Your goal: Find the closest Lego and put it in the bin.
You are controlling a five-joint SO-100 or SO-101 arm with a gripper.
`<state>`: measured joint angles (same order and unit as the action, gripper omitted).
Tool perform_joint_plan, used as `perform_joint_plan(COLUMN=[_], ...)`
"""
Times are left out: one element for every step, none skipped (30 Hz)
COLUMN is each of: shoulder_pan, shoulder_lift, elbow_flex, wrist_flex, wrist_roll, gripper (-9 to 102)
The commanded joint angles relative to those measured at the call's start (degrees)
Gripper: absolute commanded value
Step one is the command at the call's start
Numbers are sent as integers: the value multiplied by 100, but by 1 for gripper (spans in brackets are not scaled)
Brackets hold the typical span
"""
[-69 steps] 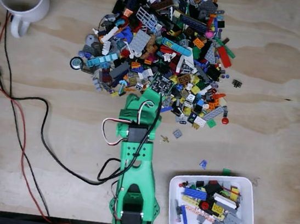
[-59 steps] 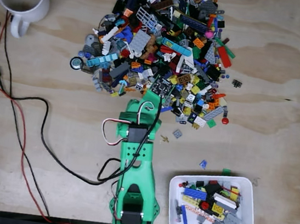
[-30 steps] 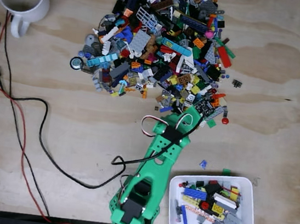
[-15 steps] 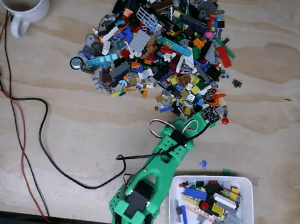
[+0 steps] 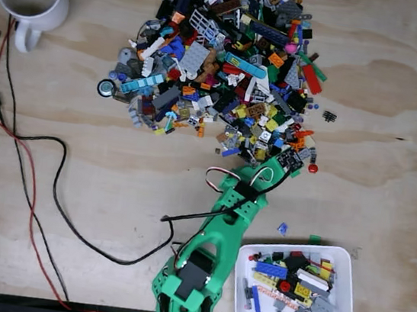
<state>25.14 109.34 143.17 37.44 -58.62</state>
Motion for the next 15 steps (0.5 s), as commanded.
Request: perform_joint_plan(shoulder_pan=[88, 79, 53, 35, 9, -18, -53, -79, -97, -123, -141, -167, -193, -229, -272], shoulder_lift=[-62, -79, -114, -132, -141, -141, -141, -132, -132, -132, -123, -123, -114, -97, -97], elbow_flex=[0, 0, 0, 0, 0, -9, -44, -70, -114, -176, -255, -360, -457, -554, -668], wrist_flex=[-123, -123, -132, -141, -149, -132, -88, -62, 9, 97, 167, 281, 404, 519, 624], wrist_roll=[-62, -70, -62, -35, 18, 44, 70, 114, 123, 141, 193, 237, 290, 343, 404], gripper=[16, 15, 13, 12, 11, 10, 9, 8, 8, 7, 7, 7, 7, 7, 7])
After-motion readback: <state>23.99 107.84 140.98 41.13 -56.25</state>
